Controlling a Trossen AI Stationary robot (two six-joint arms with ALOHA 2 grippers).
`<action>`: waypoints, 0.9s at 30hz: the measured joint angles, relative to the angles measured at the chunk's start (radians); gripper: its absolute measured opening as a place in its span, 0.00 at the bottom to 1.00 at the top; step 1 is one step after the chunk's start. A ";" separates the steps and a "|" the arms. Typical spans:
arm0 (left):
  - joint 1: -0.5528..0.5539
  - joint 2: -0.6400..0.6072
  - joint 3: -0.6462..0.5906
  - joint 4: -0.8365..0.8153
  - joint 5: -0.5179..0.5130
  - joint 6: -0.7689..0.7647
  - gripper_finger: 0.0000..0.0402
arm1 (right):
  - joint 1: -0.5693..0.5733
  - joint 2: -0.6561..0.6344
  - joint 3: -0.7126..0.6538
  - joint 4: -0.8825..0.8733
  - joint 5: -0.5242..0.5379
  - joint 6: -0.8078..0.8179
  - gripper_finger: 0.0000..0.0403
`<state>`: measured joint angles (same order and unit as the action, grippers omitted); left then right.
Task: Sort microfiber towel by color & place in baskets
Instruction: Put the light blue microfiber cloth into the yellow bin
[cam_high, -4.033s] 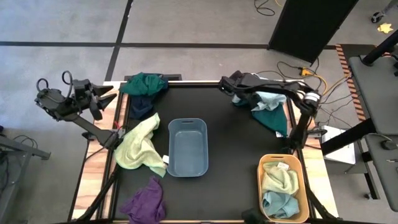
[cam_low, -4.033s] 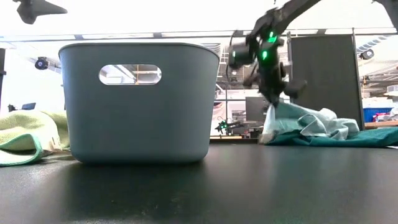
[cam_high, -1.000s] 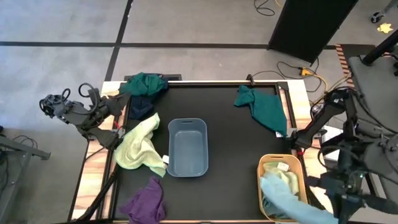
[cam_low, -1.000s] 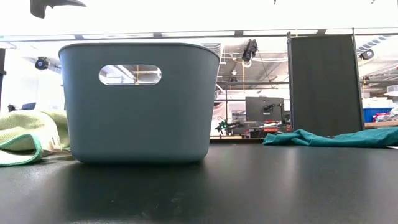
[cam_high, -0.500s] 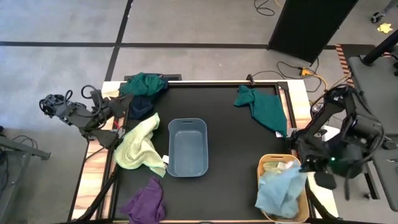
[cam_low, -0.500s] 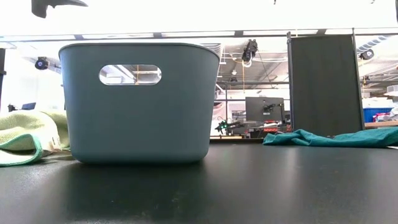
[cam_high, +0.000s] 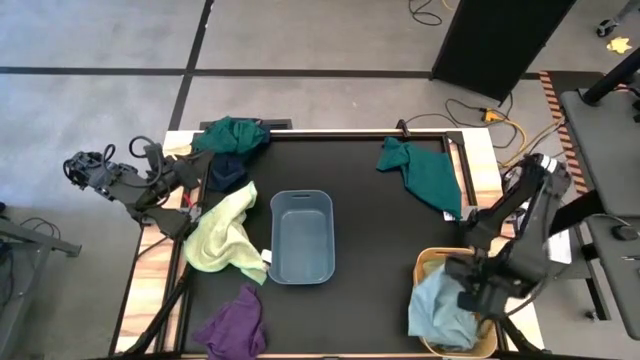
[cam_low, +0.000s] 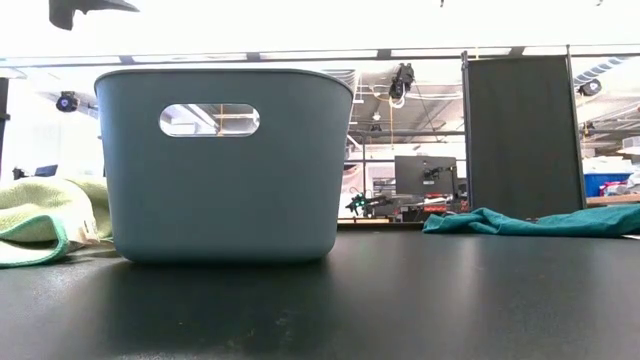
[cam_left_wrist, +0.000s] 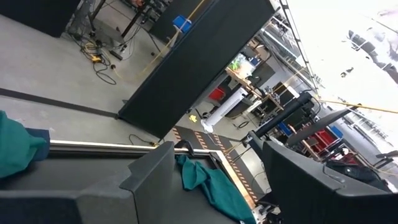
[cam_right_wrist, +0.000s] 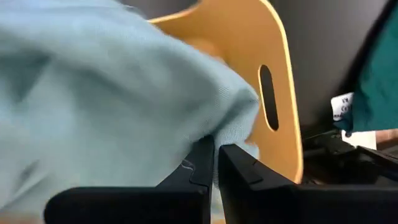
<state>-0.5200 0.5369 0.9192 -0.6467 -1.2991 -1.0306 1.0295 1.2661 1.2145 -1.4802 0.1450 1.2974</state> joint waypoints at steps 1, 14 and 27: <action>0.000 0.000 0.000 0.001 0.000 0.000 0.57 | -0.001 0.009 -0.034 0.014 0.003 0.022 0.03; 0.000 -0.041 0.000 -0.022 0.094 0.124 0.57 | -0.035 0.007 0.040 0.041 -0.205 0.178 0.53; 0.000 -0.068 0.000 -0.051 0.216 0.319 0.57 | -0.014 0.276 0.219 0.347 -0.054 -0.011 0.69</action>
<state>-0.5201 0.4691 0.9195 -0.6975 -1.0835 -0.7111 1.0158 1.5418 1.4331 -1.1335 0.0907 1.2868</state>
